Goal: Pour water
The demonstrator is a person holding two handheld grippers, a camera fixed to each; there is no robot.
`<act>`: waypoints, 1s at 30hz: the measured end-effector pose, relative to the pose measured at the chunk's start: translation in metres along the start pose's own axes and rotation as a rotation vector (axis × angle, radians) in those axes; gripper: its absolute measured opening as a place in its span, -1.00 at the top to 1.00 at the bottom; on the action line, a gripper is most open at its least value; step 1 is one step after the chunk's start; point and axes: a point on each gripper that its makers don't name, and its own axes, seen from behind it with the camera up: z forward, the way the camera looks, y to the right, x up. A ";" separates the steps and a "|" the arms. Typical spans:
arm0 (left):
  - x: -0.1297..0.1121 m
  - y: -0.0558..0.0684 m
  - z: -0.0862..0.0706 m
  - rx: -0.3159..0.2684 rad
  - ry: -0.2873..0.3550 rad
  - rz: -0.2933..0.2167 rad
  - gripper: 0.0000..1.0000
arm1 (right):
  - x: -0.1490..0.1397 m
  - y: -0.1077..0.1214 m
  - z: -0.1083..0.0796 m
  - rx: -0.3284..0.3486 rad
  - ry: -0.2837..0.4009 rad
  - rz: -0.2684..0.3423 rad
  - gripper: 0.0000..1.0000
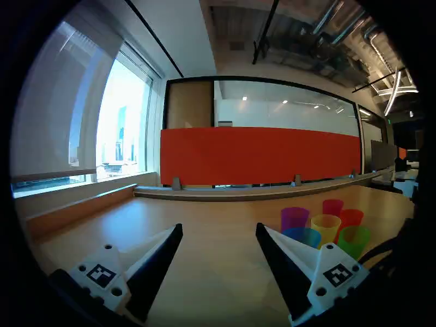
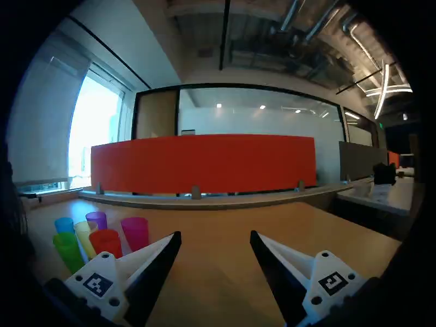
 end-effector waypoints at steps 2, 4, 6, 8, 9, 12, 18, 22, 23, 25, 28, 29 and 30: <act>0.000 0.000 0.000 0.000 0.000 0.000 -1.00 | 0.000 -0.002 -0.001 0.003 0.000 -0.009 -0.95; 0.000 0.000 0.000 0.000 0.000 0.000 -1.00 | -0.001 -0.003 -0.001 0.005 0.000 -0.016 -0.96; 0.000 0.000 0.000 0.000 0.000 0.000 -1.00 | -0.001 -0.005 -0.002 0.006 0.000 -0.022 -0.96; 0.000 0.000 0.000 0.000 0.000 0.000 -1.00 | -0.001 -0.005 -0.002 0.005 -0.001 -0.021 -0.96; 0.000 0.000 0.000 0.000 0.000 0.000 -1.00 | -0.001 -0.005 -0.002 0.005 -0.001 -0.021 -0.96; 0.000 0.000 0.001 0.000 0.000 0.000 -1.00 | -0.002 -0.004 -0.002 0.002 -0.001 -0.021 -0.96; 0.000 0.001 0.000 0.000 0.000 0.000 -1.00 | -0.002 -0.005 -0.002 0.005 -0.003 -0.021 -0.96; 0.000 0.001 0.000 0.000 0.000 0.000 -1.00 | -0.001 -0.005 -0.002 0.004 -0.003 -0.020 -0.95; 0.000 0.001 0.000 0.000 0.000 0.000 -1.00 | -0.001 -0.005 -0.002 0.004 -0.003 -0.021 -0.96; 0.000 0.001 0.000 0.000 0.000 0.000 -1.00 | -0.001 -0.005 -0.002 0.004 -0.003 -0.021 -0.96; 0.000 0.000 0.000 0.000 0.000 0.000 -1.00 | -0.001 -0.004 -0.002 0.001 -0.003 -0.020 -0.96; 0.000 0.000 0.000 0.000 0.000 0.000 -1.00 | -0.001 -0.004 -0.002 0.000 -0.003 -0.021 -0.96; 0.000 0.000 0.000 0.000 0.000 0.000 -1.00 | -0.001 -0.004 -0.001 -0.001 -0.003 -0.021 -0.96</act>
